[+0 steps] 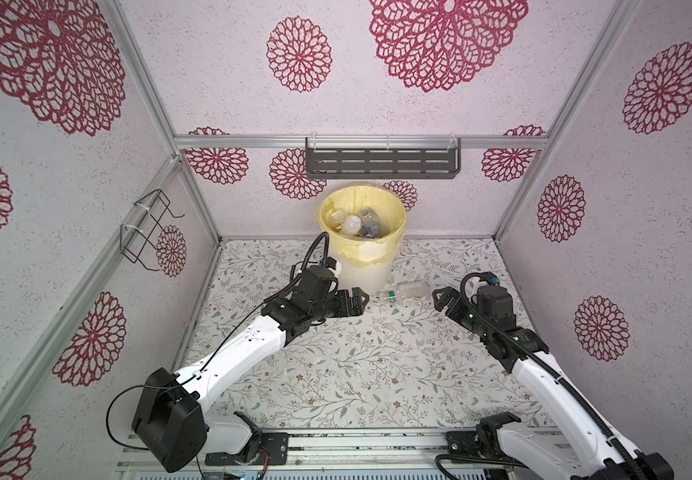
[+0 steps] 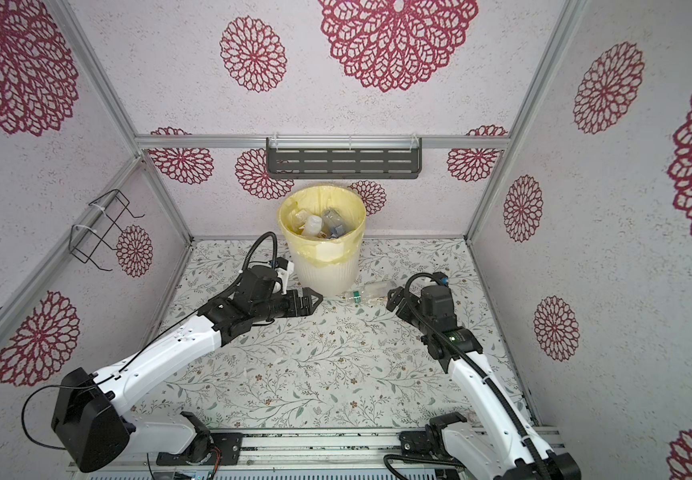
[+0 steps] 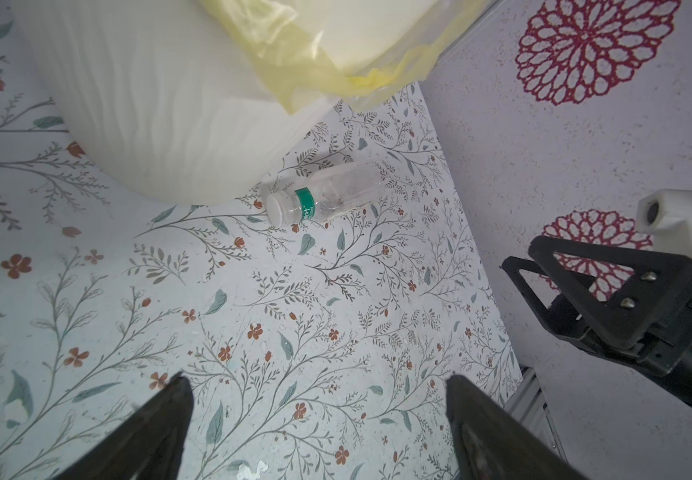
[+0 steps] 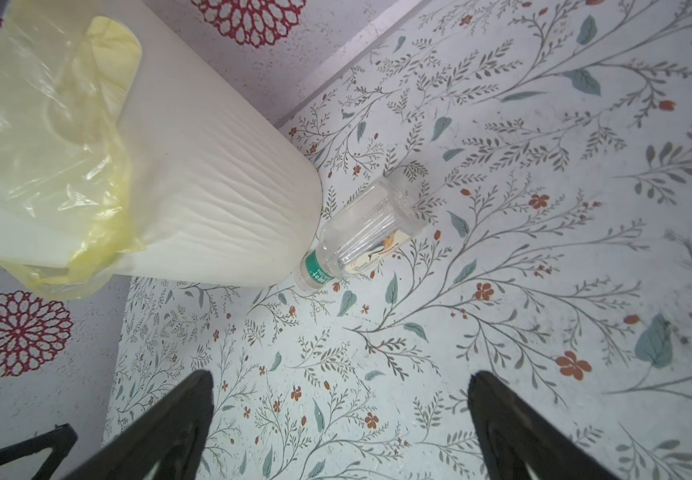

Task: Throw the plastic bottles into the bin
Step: 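Withdraw the right gripper while the left gripper reaches toward the green-label bottle, then lower the left gripper onto the small green-label bottle and close it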

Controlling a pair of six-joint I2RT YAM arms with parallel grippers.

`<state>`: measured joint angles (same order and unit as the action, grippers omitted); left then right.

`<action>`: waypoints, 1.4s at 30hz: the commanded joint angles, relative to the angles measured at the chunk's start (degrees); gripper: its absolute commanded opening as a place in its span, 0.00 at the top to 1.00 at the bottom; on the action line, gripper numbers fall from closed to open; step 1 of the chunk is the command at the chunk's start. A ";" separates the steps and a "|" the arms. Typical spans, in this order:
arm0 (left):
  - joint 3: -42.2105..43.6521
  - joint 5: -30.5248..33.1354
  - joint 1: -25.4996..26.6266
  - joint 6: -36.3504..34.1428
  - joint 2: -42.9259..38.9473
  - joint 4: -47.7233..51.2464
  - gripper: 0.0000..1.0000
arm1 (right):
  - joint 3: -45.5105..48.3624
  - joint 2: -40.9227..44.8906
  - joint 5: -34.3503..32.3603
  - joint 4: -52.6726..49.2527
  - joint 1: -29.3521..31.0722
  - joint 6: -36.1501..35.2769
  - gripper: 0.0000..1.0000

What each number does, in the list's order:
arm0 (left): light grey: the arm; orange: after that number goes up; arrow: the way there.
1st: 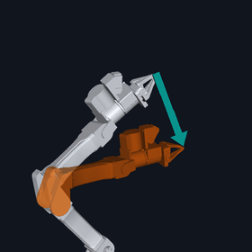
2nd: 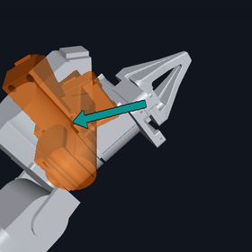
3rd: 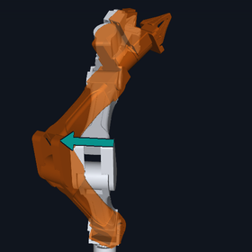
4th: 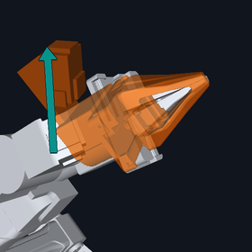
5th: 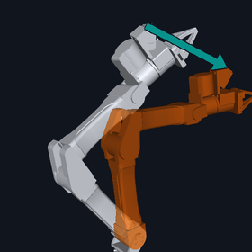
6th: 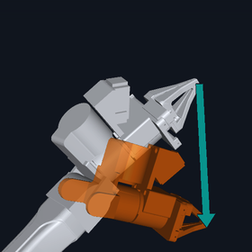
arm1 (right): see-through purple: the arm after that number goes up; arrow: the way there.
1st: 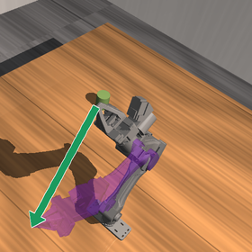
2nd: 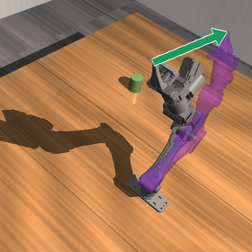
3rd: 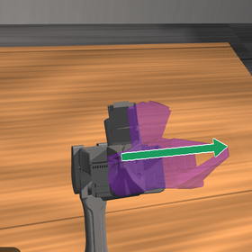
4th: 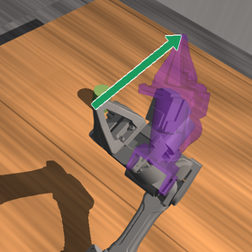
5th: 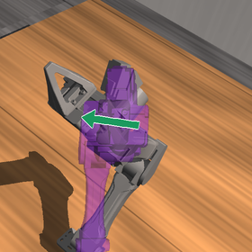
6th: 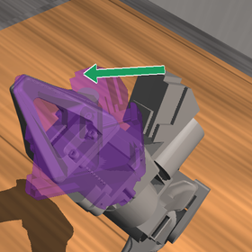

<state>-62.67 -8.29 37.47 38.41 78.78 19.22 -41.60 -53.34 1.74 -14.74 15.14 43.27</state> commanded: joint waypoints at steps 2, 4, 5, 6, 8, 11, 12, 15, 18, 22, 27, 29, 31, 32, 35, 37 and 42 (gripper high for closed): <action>-4.84 3.13 3.49 -9.63 1.21 4.81 0.03 | 3.65 4.18 0.35 -0.68 -0.28 4.40 0.01; -7.00 4.96 4.89 -13.29 2.06 7.22 0.03 | 5.22 6.15 -0.24 -1.36 -0.29 4.64 0.01; -7.68 5.12 5.27 -14.57 2.45 7.87 0.03 | 5.66 7.14 -0.96 -1.99 -0.38 4.82 0.01; -8.29 4.99 5.66 -16.09 2.97 8.29 0.03 | 6.19 8.30 -1.78 -2.61 -0.42 4.82 0.01; -9.16 3.67 6.18 -19.08 3.88 8.38 0.03 | 6.95 10.40 -3.02 -3.54 -0.37 4.73 0.01; -9.20 -0.31 7.77 -25.13 4.50 6.30 0.03 | 7.74 13.65 -4.02 -4.61 -0.37 4.42 0.01; -9.53 0.12 8.43 -26.22 4.78 5.89 0.03 | 7.96 14.86 -4.36 -5.24 -0.43 4.42 0.01; -10.54 0.25 8.67 -27.91 5.89 4.70 0.03 | 9.18 18.01 -4.65 -6.33 -0.37 4.64 0.01; -15.79 -0.15 9.29 -30.57 9.54 9.27 0.03 | 10.13 20.85 -5.79 -8.21 -0.38 4.42 0.01; -25.86 -0.92 10.03 -33.83 16.76 19.60 0.03 | 10.90 24.03 -7.72 -11.01 -0.37 3.94 0.01; -33.12 3.97 12.68 -37.76 24.22 23.22 0.03 | 12.59 27.81 -8.24 -12.44 -0.46 6.10 0.01; -35.81 3.96 13.30 -38.74 26.89 23.89 0.03 | 13.27 29.03 -7.91 -12.61 -0.46 6.47 0.01; -38.16 4.91 13.67 -39.75 29.08 24.19 0.03 | 13.39 30.06 -8.30 -13.72 -0.52 6.38 0.01; -39.47 5.12 13.76 -40.26 30.13 24.21 0.03 | 13.30 30.52 -8.75 -14.54 -0.47 6.23 0.01; -42.69 4.95 13.79 -41.67 32.81 23.91 0.03 | 13.30 31.78 -10.04 -16.29 -0.47 5.87 0.01; -45.40 3.72 13.82 -42.89 35.84 24.65 0.03 | 13.39 32.69 -10.56 -17.17 -0.46 6.00 0.01; -52.29 4.58 13.89 -45.79 41.19 27.72 0.03 | 14.14 34.35 -10.43 -18.07 -0.46 6.77 0.01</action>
<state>-112.03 -3.92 51.09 -2.98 117.89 44.75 -27.55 -19.73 -7.33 -31.62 14.87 49.17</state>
